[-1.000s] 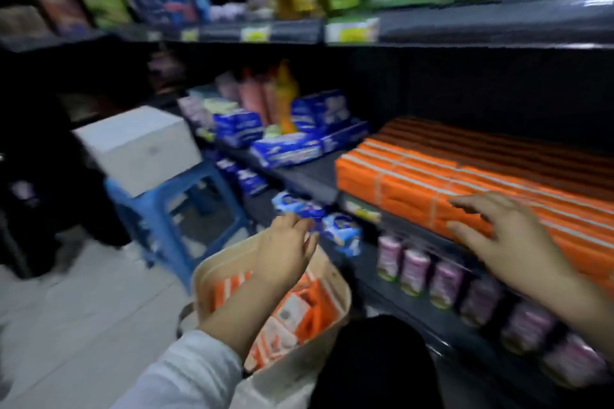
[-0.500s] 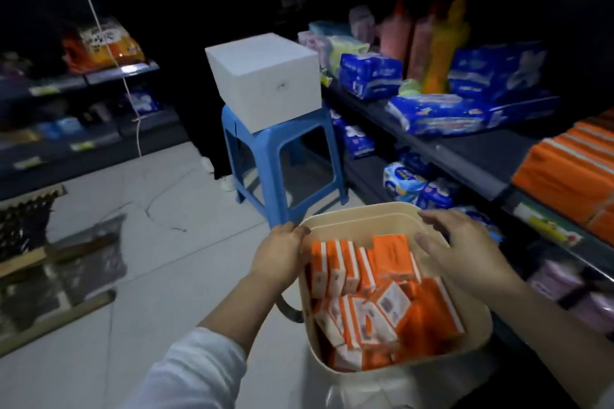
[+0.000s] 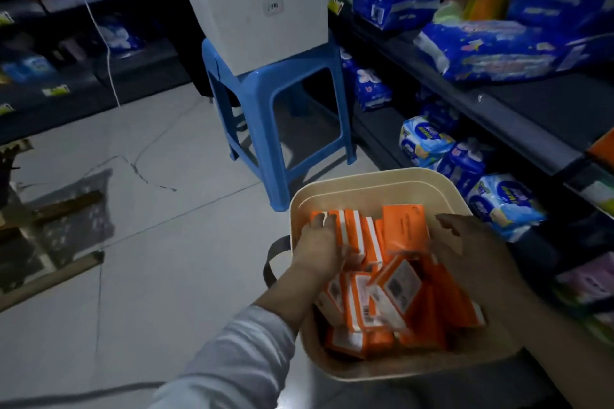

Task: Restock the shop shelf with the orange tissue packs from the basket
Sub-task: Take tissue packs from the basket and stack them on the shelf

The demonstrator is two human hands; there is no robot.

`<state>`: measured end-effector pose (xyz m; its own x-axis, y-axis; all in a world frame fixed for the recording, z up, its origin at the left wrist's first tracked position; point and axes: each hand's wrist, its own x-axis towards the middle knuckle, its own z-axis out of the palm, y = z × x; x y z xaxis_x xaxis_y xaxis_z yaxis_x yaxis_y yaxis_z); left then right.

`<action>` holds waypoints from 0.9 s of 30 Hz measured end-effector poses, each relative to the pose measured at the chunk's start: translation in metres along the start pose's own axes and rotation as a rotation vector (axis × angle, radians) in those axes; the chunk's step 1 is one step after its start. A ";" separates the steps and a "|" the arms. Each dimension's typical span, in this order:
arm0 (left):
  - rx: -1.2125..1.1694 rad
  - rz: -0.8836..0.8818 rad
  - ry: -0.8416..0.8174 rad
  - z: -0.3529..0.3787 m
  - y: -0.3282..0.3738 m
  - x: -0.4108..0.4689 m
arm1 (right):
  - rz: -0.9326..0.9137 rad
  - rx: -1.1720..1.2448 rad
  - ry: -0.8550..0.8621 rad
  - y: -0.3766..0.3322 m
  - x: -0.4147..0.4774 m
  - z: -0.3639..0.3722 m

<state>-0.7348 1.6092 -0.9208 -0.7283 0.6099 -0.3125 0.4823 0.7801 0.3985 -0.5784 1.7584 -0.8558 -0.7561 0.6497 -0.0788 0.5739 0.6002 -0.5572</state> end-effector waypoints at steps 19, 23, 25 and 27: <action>0.009 -0.393 -0.057 0.066 0.001 0.046 | 0.167 0.054 -0.079 0.036 0.001 0.008; 0.044 -0.315 -0.018 0.058 -0.001 0.044 | 0.178 0.081 -0.073 0.037 0.001 0.006; 0.071 -0.270 0.002 0.051 0.000 0.039 | 0.175 0.091 -0.067 0.034 0.000 0.004; 0.080 -0.212 0.036 0.040 0.003 0.031 | 0.169 0.101 -0.071 0.029 -0.001 0.001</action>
<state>-0.7358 1.6362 -0.9639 -0.8337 0.4272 -0.3499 0.3532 0.8996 0.2569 -0.5612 1.7742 -0.8731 -0.6742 0.7003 -0.2344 0.6626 0.4335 -0.6107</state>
